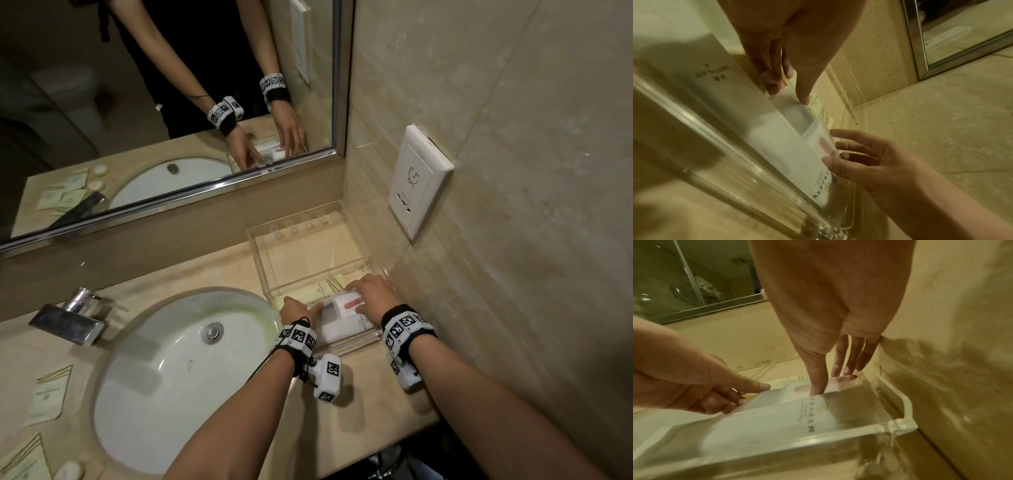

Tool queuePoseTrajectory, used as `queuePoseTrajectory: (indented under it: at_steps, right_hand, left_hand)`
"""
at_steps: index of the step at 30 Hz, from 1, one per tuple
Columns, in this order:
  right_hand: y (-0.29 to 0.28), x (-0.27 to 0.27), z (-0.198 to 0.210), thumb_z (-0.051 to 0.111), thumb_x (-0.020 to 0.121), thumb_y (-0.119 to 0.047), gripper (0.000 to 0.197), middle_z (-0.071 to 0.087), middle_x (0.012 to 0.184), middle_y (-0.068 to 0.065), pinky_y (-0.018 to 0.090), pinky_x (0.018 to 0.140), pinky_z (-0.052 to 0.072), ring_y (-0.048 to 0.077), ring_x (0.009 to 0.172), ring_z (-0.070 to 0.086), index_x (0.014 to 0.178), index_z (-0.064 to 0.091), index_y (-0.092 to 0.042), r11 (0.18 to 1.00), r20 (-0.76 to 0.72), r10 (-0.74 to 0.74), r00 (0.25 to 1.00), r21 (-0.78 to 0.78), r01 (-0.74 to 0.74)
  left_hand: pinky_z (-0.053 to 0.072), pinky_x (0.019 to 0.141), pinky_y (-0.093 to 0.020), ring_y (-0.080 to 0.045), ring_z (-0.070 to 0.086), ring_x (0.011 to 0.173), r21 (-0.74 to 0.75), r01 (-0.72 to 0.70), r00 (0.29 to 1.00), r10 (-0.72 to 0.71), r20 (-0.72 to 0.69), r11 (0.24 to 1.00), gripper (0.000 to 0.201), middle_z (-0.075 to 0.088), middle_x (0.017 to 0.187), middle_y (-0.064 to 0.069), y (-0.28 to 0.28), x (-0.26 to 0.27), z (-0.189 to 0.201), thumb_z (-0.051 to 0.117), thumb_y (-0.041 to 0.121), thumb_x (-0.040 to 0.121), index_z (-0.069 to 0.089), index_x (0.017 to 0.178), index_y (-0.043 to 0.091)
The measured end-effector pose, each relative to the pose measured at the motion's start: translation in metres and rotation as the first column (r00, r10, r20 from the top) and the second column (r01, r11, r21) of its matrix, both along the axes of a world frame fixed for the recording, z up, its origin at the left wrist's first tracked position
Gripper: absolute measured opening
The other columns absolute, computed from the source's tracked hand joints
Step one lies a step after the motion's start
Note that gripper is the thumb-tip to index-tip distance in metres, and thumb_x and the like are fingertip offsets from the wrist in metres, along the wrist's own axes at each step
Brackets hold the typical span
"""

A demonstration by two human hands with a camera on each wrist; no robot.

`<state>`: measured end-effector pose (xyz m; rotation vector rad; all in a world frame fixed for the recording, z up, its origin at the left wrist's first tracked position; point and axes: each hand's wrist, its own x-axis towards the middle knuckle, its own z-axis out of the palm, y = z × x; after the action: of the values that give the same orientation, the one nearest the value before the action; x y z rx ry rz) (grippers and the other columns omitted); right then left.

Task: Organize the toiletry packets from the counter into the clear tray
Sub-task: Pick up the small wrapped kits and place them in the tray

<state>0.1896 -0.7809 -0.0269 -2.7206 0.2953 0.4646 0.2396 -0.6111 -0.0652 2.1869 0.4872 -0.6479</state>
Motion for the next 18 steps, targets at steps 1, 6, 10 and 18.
queuePoseTrajectory:
  at_steps: [1, 6, 10, 18]
  right_hand:
    - [0.000, 0.000, -0.001, 0.068, 0.084, -0.011, 0.049, 0.056, 0.130, 0.002, 0.040, 0.104, 0.036, 0.024, 0.121, 0.047, 0.129, 0.058, -0.030, 1.000, 0.005, 0.003, 1.000, -0.003, -0.003]
    - [0.000, -0.001, 0.002, 0.062, 0.086, -0.006, 0.049, 0.056, 0.130, 0.005, 0.041, 0.104, 0.038, 0.026, 0.120, 0.047, 0.130, 0.057, -0.028, 1.000, -0.001, 0.014, 1.000, -0.005, -0.014]
    - [-0.002, 0.000, 0.005, 0.053, 0.087, 0.000, 0.051, 0.055, 0.131, 0.005, 0.041, 0.104, 0.040, 0.026, 0.121, 0.046, 0.130, 0.057, -0.027, 1.000, -0.014, 0.007, 1.000, 0.006, -0.007]
    - [-0.001, 0.000, 0.006, 0.049, 0.083, 0.010, 0.058, 0.052, 0.133, 0.003, 0.038, 0.102, 0.042, 0.025, 0.123, 0.045, 0.130, 0.058, -0.024, 0.999, -0.021, -0.025, 0.999, 0.034, 0.025]
  left_hand:
    - [0.049, 0.068, -0.032, -0.032, 0.067, 0.091, 0.015, 0.007, 1.000, -0.007, -0.001, 1.000, 0.052, 0.071, 0.097, -0.018, -0.001, 0.001, 0.000, 0.080, 0.040, 0.071, 0.062, 0.095, -0.003]
    - [0.044, 0.070, -0.031, -0.032, 0.063, 0.097, 0.018, -0.022, 1.000, 0.022, 0.010, 1.000, 0.045, 0.065, 0.101, -0.013, -0.001, 0.001, 0.006, 0.078, 0.026, 0.077, 0.057, 0.106, -0.001]
    - [0.051, 0.075, -0.031, -0.030, 0.065, 0.092, -0.003, 0.003, 1.000, -0.003, 0.022, 1.000, 0.034, 0.069, 0.097, -0.012, 0.005, 0.001, 0.003, 0.074, 0.028, 0.078, 0.060, 0.097, 0.003]
    - [0.058, 0.074, -0.036, -0.022, 0.065, 0.061, -0.169, 0.043, 0.997, -0.032, 0.068, 0.985, 0.018, 0.058, 0.062, 0.000, 0.011, -0.009, 0.007, 0.064, 0.006, 0.083, 0.049, 0.079, 0.015]
